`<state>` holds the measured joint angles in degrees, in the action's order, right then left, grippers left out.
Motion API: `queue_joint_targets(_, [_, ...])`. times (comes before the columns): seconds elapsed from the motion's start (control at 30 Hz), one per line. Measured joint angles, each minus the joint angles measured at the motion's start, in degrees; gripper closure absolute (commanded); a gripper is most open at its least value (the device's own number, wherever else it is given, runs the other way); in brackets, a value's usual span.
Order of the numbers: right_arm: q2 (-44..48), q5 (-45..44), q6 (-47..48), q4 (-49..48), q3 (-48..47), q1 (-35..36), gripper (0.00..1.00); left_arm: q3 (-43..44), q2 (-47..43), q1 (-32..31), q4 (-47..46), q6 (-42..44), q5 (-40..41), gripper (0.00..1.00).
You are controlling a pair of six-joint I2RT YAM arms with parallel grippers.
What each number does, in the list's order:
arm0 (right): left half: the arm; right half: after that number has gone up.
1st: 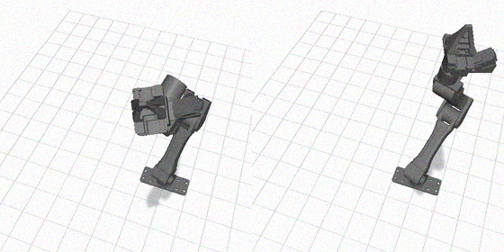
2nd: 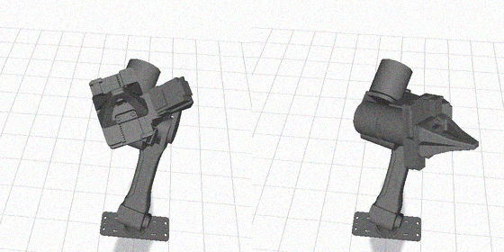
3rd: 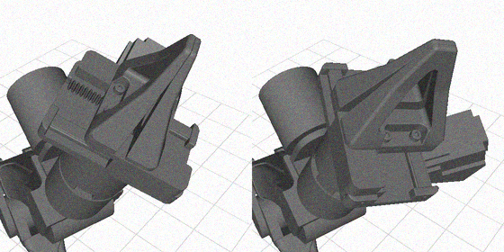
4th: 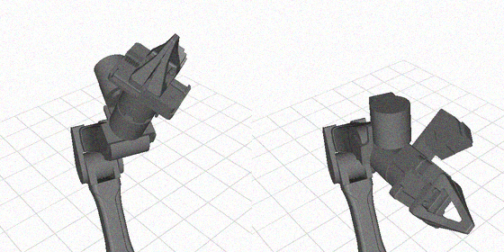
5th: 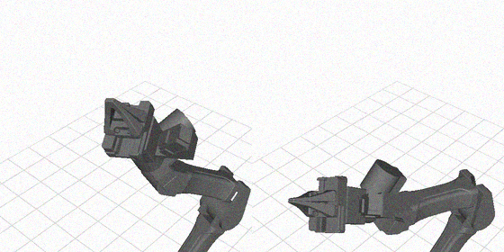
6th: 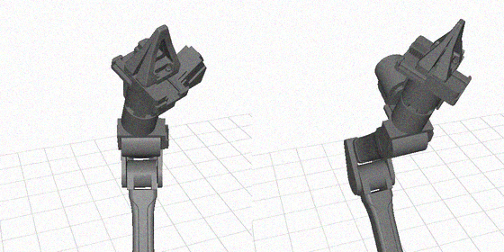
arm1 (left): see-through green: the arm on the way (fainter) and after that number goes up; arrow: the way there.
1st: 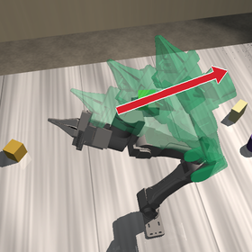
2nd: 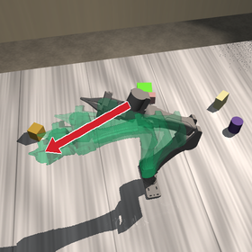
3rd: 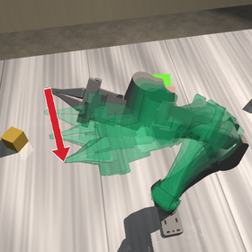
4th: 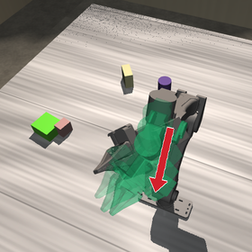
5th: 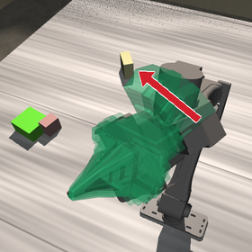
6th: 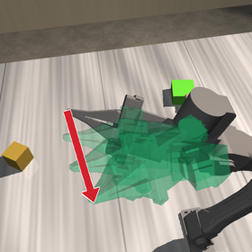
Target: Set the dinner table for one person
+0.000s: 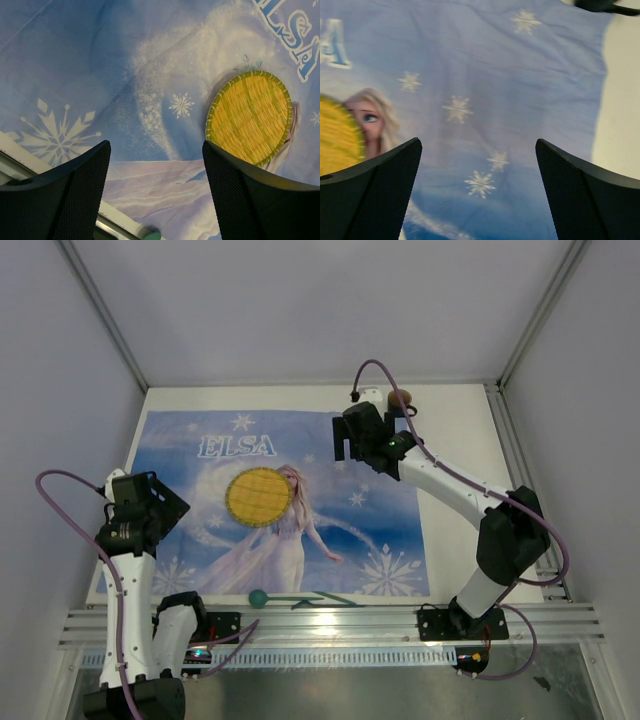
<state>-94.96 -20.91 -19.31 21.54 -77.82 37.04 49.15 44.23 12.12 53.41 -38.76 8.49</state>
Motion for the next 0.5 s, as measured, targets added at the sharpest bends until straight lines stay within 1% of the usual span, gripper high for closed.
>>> queue_joint_targets(0.1, [0.0,-8.5,0.8,5.6,0.0,0.0,0.01,0.0,0.0,0.0,0.0,0.2,0.1,0.22])
queue_joint_targets(0.2, [0.3,-12.6,0.8,7.8,0.4,0.0,0.01,0.0,0.0,0.0,0.0,0.2,0.5,0.22])
queue_joint_targets(0.33, [1.9,-13.0,1.1,8.0,3.1,0.0,0.01,0.0,-0.5,0.0,0.1,0.2,0.9,0.22])
queue_joint_targets(0.37, [2.0,-13.5,1.0,8.6,3.1,-0.2,0.02,0.0,-0.7,0.0,0.1,0.2,1.0,0.22])
queue_joint_targets(0.5, [0.3,-14.9,0.2,11.8,-1.2,-1.8,0.02,0.0,-1.2,0.0,0.0,0.2,0.9,0.22])
